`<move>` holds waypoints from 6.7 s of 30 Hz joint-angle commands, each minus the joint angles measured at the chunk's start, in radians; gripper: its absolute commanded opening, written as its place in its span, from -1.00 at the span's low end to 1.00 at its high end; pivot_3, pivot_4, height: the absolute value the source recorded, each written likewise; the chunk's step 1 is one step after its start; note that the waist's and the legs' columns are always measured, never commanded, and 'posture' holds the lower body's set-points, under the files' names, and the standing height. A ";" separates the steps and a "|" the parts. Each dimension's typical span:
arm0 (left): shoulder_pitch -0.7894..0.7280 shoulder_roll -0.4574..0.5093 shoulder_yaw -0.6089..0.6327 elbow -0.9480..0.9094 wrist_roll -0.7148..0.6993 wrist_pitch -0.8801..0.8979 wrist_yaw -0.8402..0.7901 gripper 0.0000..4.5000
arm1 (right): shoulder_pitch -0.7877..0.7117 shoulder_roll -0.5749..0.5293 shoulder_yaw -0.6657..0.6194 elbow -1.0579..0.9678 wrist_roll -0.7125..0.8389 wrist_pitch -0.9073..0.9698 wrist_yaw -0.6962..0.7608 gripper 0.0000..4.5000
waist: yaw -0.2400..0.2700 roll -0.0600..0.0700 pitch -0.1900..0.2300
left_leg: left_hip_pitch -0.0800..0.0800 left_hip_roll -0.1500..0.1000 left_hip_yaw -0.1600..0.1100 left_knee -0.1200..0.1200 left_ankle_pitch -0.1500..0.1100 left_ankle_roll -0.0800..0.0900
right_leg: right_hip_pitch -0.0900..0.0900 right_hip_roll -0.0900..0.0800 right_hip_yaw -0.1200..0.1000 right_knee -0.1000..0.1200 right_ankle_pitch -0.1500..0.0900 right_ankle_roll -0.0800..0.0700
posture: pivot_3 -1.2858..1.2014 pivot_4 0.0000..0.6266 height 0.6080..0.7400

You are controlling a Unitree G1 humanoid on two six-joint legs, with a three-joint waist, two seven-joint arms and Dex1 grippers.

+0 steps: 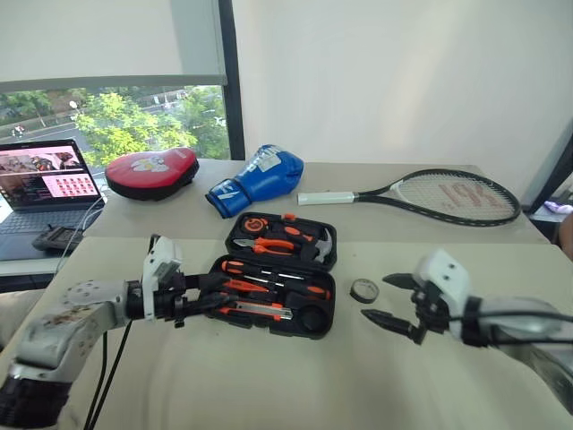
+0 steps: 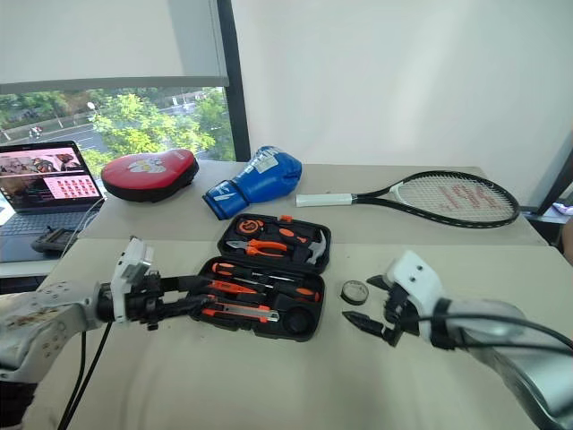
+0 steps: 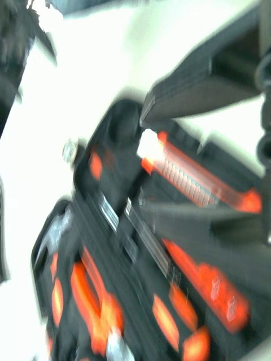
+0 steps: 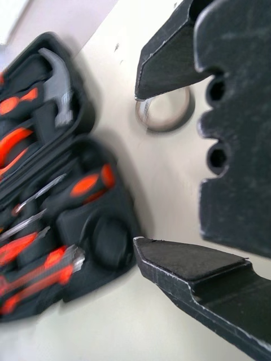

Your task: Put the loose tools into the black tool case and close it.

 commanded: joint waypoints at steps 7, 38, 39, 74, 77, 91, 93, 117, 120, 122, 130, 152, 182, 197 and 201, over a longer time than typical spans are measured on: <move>0.095 0.008 0.129 -0.230 -0.132 0.096 0.132 1.00 | -0.269 0.151 0.213 0.315 -0.185 0.047 0.068 0.78 | 0.003 0.003 0.002 | -0.001 0.000 -0.001 -0.001 0.000 0.000 | 0.000 0.004 0.000 0.001 0.000 -0.001 | 0.03 -0.52 1.00; 0.216 -0.013 0.151 -0.179 -0.041 -0.009 0.153 1.00 | -0.379 0.241 0.257 0.032 -0.204 0.120 0.313 -0.99 | -0.005 0.005 0.004 | 0.000 0.001 -0.001 -0.002 0.000 0.000 | -0.001 0.005 -0.001 0.002 0.001 -0.002 | 0.03 -0.52 1.00; 0.217 -0.013 0.151 -0.178 -0.038 -0.012 0.151 1.00 | -0.387 0.261 0.295 0.017 -0.203 0.142 0.311 -0.99 | -0.005 0.005 0.004 | 0.000 0.001 -0.001 -0.001 0.000 0.000 | -0.001 0.005 -0.001 0.002 0.001 -0.002 | 0.03 -0.52 1.00; -0.041 -0.227 0.145 -0.023 -0.010 0.188 0.685 1.00 | -0.311 0.415 -0.005 0.013 -0.071 0.304 0.133 0.03 | 0.004 0.003 0.005 | 0.000 0.000 -0.003 -0.001 -0.001 -0.001 | 0.000 0.003 -0.001 0.002 0.003 -0.002 | 0.03 -0.52 1.00; -0.244 -0.264 0.081 0.107 0.051 0.331 0.841 1.00 | -0.364 0.454 -0.036 0.108 -0.150 0.332 -0.012 0.03 | 0.010 0.003 0.005 | 0.001 -0.001 -0.004 0.000 0.001 0.000 | 0.001 0.004 -0.002 0.003 0.007 -0.004 | 0.03 -0.52 1.00; -0.949 -0.359 -0.224 1.258 0.458 0.095 0.616 1.00 | -0.711 0.619 -0.042 0.767 -0.274 0.312 -0.172 0.03 | -0.028 0.002 0.006 | -0.003 -0.006 -0.001 -0.009 0.012 -0.009 | -0.005 0.007 -0.001 0.003 0.008 -0.001 | 0.03 -0.52 1.00; -0.994 -0.375 -0.233 1.377 0.504 0.046 0.583 1.00 | -0.753 0.631 -0.020 0.897 -0.305 0.256 -0.157 0.03 | -0.029 0.002 0.006 | -0.004 -0.009 0.000 -0.011 0.012 -0.009 | -0.006 0.005 -0.001 0.002 0.007 0.001 | 0.03 -0.52 1.00; -0.977 -0.392 -0.116 1.327 0.530 0.124 0.268 -0.96 | -0.673 0.662 -0.074 0.858 -0.299 0.132 0.002 -1.00 | -0.033 0.001 0.006 | -0.009 -0.016 -0.005 -0.016 0.012 -0.005 | -0.013 -0.004 -0.002 0.005 0.007 0.007 | 0.03 -0.52 1.00; -0.856 -0.390 -0.115 1.063 0.494 0.151 0.248 -0.96 | -0.574 0.656 -0.068 0.679 -0.295 0.049 0.025 -1.00 | -0.034 0.001 0.006 | -0.014 -0.017 -0.005 -0.015 0.012 -0.005 | -0.020 -0.004 -0.001 0.007 0.007 0.008 | 0.03 -0.52 1.00; -0.753 -0.393 -0.110 0.853 0.476 0.121 0.257 -0.96 | -0.501 0.656 -0.069 0.565 -0.282 -0.039 0.054 -1.00 | -0.035 0.002 0.006 | -0.014 -0.018 -0.004 -0.017 0.012 -0.005 | -0.020 -0.004 -0.002 0.006 0.007 0.008 | 0.03 -0.52 1.00; -0.412 -0.440 -0.042 0.274 0.472 -0.150 0.336 -0.96 | -0.307 0.656 -0.092 0.263 -0.313 -0.370 0.048 -1.00 | -0.024 0.002 0.006 | -0.017 -0.017 -0.004 -0.011 0.012 -0.006 | -0.021 -0.004 -0.002 0.005 0.007 0.008 | 0.03 -0.52 1.00; 0.062 -0.201 -0.063 0.422 0.677 -1.043 0.264 -0.21 | 0.293 0.352 -0.153 -0.020 -0.444 -0.746 0.189 -0.04 | -0.012 0.002 0.007 | 0.003 -0.015 -0.002 -0.010 0.009 0.009 | -0.001 -0.010 -0.002 0.002 0.011 0.005 | 0.03 -0.52 1.00; -0.124 0.055 0.073 0.069 -0.036 0.119 0.062 -1.00 | -0.231 0.259 0.182 0.128 -0.250 0.089 0.048 -1.00 | -0.014 -0.009 0.011 | 0.002 -0.015 -0.005 -0.009 0.016 -0.003 | -0.002 -0.007 -0.001 0.003 0.011 0.004 | 0.03 -0.52 1.00; -0.252 0.071 -0.091 -0.005 0.056 0.056 -0.053 -0.34 | -0.218 0.243 -0.011 0.165 -0.090 0.058 0.311 -0.35 | -0.002 -0.008 0.013 | -0.008 -0.015 -0.007 -0.010 0.015 -0.001 | -0.005 -0.004 -0.002 0.001 0.009 0.007 | 0.03 -0.52 1.00; -0.271 0.053 -0.137 0.007 0.097 0.028 -0.063 0.24 | -0.112 0.313 -0.088 -0.032 -0.002 0.179 0.173 0.23 | -0.008 -0.008 0.013 | -0.009 -0.016 -0.006 -0.009 0.013 0.001 | -0.006 -0.005 -0.001 0.000 0.008 0.009 | 0.03 -0.52 1.00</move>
